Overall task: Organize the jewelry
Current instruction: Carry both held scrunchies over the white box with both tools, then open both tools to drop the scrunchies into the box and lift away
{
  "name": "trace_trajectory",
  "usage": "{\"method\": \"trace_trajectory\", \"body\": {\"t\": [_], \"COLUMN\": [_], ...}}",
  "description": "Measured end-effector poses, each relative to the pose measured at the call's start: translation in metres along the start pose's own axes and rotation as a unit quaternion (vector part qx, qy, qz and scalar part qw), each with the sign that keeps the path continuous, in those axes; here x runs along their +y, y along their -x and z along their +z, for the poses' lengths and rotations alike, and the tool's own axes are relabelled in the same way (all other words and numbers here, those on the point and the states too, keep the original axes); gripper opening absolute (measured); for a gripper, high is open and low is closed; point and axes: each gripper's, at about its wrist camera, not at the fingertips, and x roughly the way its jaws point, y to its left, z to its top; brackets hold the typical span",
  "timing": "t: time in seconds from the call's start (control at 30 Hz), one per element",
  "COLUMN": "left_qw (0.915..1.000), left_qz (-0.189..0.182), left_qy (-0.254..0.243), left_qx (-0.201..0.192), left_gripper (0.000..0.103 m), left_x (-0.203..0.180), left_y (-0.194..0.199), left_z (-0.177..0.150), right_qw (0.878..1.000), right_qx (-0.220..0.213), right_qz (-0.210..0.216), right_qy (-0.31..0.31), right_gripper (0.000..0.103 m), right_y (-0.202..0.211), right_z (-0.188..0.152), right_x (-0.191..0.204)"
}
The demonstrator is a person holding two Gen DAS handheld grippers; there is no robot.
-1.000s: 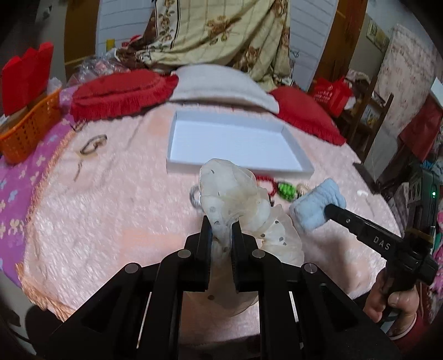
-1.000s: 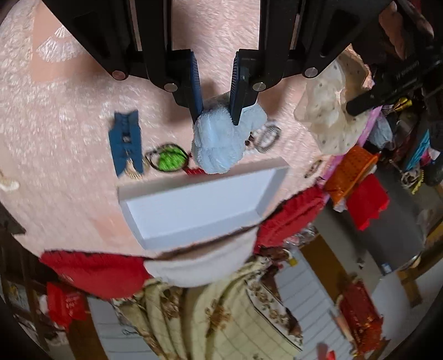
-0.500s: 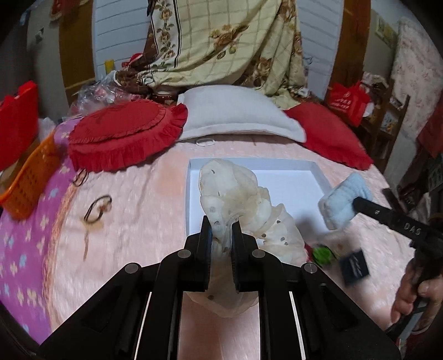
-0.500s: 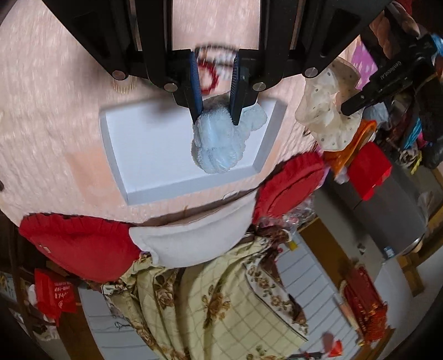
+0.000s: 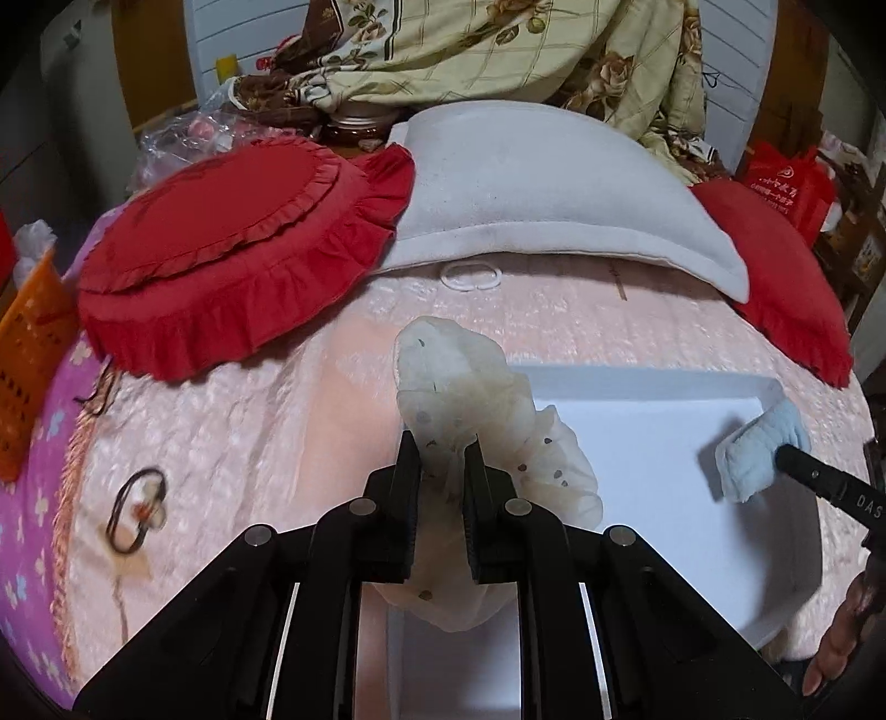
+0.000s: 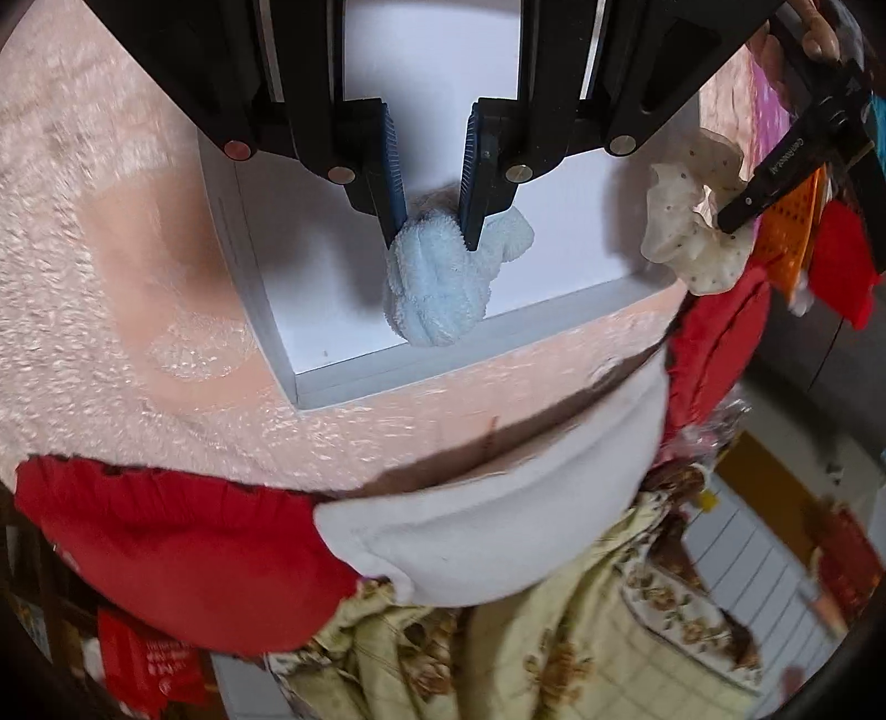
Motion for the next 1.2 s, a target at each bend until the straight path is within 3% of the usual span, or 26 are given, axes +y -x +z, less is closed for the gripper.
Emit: {"method": "trace_trajectory", "body": {"t": [0.17, 0.2, 0.23, 0.27, 0.37, 0.53, 0.77, 1.0, 1.2], "left_qw": [0.9999, 0.9999, 0.9998, 0.9997, 0.9991, 0.9986, 0.9973, 0.9963, 0.9968], "left_qz": [-0.01, -0.015, -0.02, -0.025, -0.04, -0.045, -0.041, -0.028, 0.003], "left_qy": [-0.008, -0.007, -0.003, 0.0, 0.014, 0.025, 0.021, 0.008, 0.025], "left_qx": [0.004, 0.002, -0.001, -0.005, -0.005, -0.013, -0.058, -0.081, -0.076], "left_gripper": [0.03, 0.039, 0.047, 0.049, 0.049, 0.049, 0.049, 0.049, 0.049], "left_x": [-0.003, -0.002, -0.002, 0.0, 0.005, 0.01, 0.009, 0.015, 0.026], "left_y": [-0.014, -0.014, -0.015, -0.014, -0.013, 0.008, 0.079, 0.142, 0.151], "left_z": [0.007, 0.007, 0.008, 0.008, 0.008, 0.003, -0.02, -0.085, -0.156], "right_qw": [1.0, 1.0, 1.0, 1.0, 0.999, 0.999, 0.999, 0.998, 0.998], "right_qx": [0.005, 0.004, 0.002, -0.002, -0.021, -0.031, -0.045, -0.038, -0.051], "right_qz": [-0.011, -0.015, -0.021, -0.027, -0.025, -0.017, -0.005, 0.029, 0.032], "right_qy": [-0.016, -0.014, -0.01, -0.006, -0.006, -0.011, 0.02, 0.04, 0.033], "right_gripper": [0.018, 0.019, 0.025, 0.033, 0.045, 0.045, 0.045, 0.045, 0.045], "right_y": [-0.015, -0.016, -0.016, -0.016, -0.011, 0.005, 0.05, 0.099, 0.131], "right_z": [0.007, 0.007, 0.007, 0.008, 0.009, 0.011, -0.01, -0.069, -0.146], "right_x": [-0.009, -0.01, -0.009, -0.008, -0.009, -0.01, 0.0, -0.001, -0.02]}}
